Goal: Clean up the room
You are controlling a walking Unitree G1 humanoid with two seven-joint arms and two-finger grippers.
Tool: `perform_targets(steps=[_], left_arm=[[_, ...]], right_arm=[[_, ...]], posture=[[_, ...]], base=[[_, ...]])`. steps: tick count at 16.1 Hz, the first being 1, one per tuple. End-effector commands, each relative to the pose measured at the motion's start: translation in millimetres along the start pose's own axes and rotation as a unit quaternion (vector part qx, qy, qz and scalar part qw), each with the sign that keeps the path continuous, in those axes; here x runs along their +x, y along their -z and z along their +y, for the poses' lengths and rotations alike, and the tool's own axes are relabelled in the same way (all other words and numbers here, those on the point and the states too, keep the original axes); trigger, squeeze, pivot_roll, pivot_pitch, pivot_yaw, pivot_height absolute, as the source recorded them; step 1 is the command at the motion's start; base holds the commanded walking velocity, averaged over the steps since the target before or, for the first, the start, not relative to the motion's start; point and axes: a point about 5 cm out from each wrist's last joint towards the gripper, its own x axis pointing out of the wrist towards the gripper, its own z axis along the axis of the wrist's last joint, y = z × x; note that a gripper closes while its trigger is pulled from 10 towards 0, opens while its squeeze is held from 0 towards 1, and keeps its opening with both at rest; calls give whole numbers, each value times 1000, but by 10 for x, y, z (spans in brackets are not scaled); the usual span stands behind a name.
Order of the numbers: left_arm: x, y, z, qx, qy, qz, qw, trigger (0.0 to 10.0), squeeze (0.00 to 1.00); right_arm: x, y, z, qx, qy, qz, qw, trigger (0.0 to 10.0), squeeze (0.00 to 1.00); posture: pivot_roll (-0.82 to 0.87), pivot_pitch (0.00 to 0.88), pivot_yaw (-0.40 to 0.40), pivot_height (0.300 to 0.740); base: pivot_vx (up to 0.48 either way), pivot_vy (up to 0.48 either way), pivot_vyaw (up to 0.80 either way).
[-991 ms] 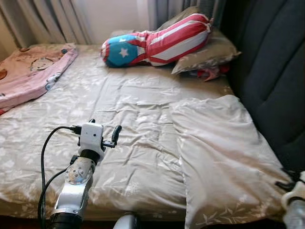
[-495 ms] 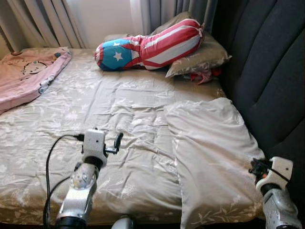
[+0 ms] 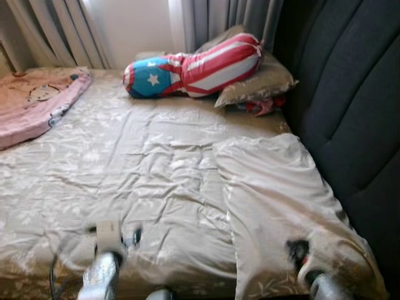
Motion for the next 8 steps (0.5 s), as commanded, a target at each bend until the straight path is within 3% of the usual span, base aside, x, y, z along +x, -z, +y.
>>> perform_targets(steps=[1, 3, 6, 8], left_arm=[[-21, 113, 9, -1, 2, 24, 1000, 10000, 0], [-70, 295, 30, -3, -3, 59, 998, 10000, 0], [-105, 444, 0, 2, 4, 93, 996, 10000, 0], [-111, 476, -21, 5, 9, 101, 995, 10000, 0]], right_arm=[[-42, 151, -26, -2, 12, 36, 999, 10000, 0], [-101, 349, -9, 7, 20, 78, 997, 10000, 0], [-93, 375, 48, -6, 15, 83, 996, 10000, 0], [-74, 339, 34, 40, 31, 74, 996, 10000, 0]], posture=[[-46, 0, -22, 669], [-40, 0, -20, 669], [-44, 0, -8, 669], [-46, 0, -1, 669]], base=[[0, 0, 0], [0, 0, 0], [0, 0, 0], [0, 0, 0]])
